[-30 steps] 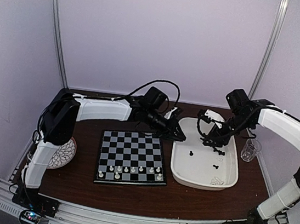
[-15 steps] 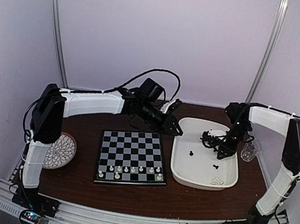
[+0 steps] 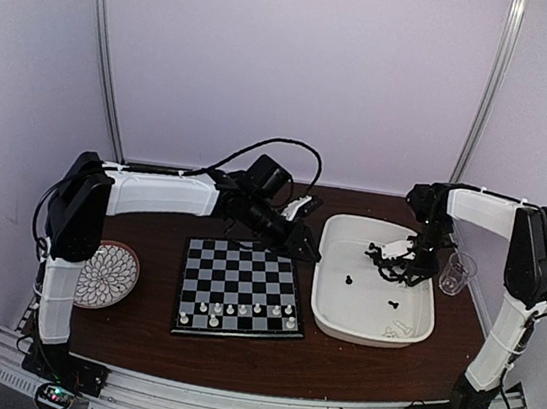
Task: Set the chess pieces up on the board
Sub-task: Pick up the pawn from the storage box.
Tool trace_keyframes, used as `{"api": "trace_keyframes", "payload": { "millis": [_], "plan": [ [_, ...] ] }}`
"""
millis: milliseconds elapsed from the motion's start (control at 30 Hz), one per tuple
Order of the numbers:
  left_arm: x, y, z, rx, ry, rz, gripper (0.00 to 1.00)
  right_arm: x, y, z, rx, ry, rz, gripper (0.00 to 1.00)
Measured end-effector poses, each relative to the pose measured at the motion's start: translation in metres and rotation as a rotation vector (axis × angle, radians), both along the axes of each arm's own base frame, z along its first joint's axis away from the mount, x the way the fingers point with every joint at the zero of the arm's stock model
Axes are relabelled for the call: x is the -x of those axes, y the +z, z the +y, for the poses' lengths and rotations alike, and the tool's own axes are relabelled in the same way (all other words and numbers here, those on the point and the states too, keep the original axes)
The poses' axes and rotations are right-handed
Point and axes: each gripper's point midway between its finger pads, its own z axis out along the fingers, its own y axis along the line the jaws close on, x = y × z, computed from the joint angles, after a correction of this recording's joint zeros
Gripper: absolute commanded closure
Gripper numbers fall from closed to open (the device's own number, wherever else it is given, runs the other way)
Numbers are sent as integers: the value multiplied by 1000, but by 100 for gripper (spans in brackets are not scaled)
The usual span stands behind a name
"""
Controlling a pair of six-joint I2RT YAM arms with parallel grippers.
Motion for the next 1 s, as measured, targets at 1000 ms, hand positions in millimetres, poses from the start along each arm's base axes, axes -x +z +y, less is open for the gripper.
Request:
{"api": "trace_keyframes", "payload": {
  "millis": [1000],
  "plan": [
    [8, 17, 11, 24, 2, -40, 67, -16, -33, -8, 110, 136, 50, 68]
  ]
}}
